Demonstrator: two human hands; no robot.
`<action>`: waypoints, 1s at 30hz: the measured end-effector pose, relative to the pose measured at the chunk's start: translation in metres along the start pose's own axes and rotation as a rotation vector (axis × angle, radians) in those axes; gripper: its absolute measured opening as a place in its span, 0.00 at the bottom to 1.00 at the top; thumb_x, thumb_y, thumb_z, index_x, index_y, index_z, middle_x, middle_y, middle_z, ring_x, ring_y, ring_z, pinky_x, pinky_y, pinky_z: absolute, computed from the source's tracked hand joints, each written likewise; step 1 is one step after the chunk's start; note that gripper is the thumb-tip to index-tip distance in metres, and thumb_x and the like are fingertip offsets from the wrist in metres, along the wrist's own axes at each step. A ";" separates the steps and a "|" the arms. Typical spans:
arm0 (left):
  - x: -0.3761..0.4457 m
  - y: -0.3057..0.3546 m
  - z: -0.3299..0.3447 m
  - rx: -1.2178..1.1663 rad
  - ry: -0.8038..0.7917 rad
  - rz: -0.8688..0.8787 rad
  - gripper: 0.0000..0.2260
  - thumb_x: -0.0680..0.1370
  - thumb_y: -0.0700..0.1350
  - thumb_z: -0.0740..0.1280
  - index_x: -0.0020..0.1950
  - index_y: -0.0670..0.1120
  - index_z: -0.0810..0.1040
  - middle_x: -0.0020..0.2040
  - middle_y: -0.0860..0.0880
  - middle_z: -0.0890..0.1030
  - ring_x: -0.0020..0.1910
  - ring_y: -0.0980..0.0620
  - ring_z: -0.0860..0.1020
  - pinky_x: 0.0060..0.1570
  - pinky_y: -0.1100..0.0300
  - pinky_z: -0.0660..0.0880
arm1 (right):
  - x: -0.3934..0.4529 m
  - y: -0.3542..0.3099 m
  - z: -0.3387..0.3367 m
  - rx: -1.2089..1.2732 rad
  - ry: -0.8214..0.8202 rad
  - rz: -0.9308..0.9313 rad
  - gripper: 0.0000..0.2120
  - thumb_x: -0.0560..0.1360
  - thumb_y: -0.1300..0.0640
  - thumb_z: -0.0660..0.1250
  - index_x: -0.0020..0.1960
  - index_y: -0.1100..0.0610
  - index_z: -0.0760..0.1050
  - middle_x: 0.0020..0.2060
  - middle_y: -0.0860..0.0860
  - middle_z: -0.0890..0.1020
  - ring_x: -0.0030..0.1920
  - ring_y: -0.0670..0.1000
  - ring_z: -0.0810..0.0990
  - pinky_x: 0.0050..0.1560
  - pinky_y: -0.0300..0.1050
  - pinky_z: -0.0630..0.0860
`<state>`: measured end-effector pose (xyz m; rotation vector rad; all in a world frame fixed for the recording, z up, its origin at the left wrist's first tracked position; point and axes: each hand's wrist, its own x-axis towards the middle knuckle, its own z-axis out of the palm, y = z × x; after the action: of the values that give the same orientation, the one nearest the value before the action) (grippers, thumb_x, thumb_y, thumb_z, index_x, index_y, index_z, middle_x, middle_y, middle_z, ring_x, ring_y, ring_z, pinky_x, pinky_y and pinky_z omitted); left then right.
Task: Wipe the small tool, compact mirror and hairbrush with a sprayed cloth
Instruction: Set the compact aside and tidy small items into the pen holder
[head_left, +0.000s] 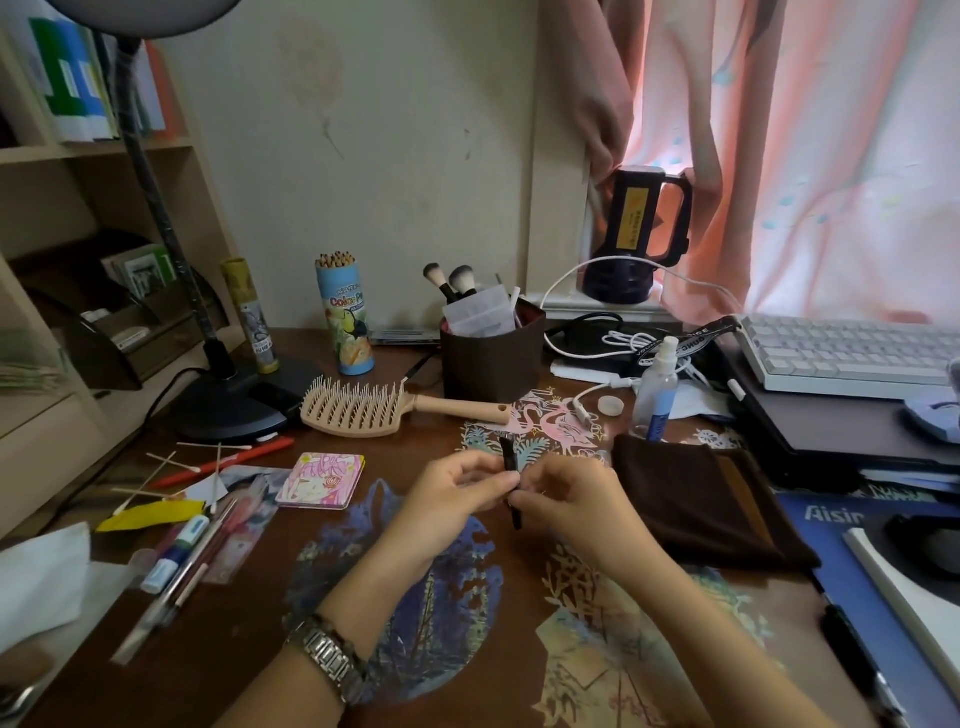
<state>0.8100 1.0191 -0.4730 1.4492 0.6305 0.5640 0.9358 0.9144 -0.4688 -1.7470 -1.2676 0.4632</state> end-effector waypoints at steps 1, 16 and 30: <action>0.000 0.000 0.000 -0.001 -0.008 0.001 0.03 0.74 0.40 0.70 0.46 0.45 0.79 0.45 0.45 0.83 0.48 0.51 0.82 0.52 0.61 0.78 | 0.000 0.000 0.000 -0.003 -0.012 0.003 0.03 0.71 0.56 0.72 0.41 0.52 0.79 0.36 0.49 0.83 0.38 0.46 0.81 0.43 0.45 0.81; -0.003 -0.004 -0.008 0.330 -0.101 0.105 0.07 0.74 0.46 0.71 0.51 0.48 0.81 0.44 0.49 0.85 0.47 0.54 0.83 0.54 0.58 0.77 | 0.001 -0.012 -0.019 0.247 0.007 0.125 0.08 0.73 0.52 0.70 0.48 0.55 0.80 0.40 0.56 0.83 0.37 0.45 0.79 0.44 0.40 0.78; -0.004 -0.005 -0.008 0.507 -0.108 0.147 0.06 0.74 0.50 0.71 0.50 0.52 0.81 0.43 0.52 0.84 0.48 0.52 0.81 0.55 0.50 0.76 | 0.003 -0.001 -0.021 0.053 0.020 0.102 0.06 0.72 0.49 0.71 0.43 0.52 0.80 0.38 0.50 0.82 0.39 0.47 0.80 0.45 0.45 0.78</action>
<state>0.8014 1.0219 -0.4777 2.0016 0.6090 0.4522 0.9516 0.9080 -0.4567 -1.7733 -1.1457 0.5319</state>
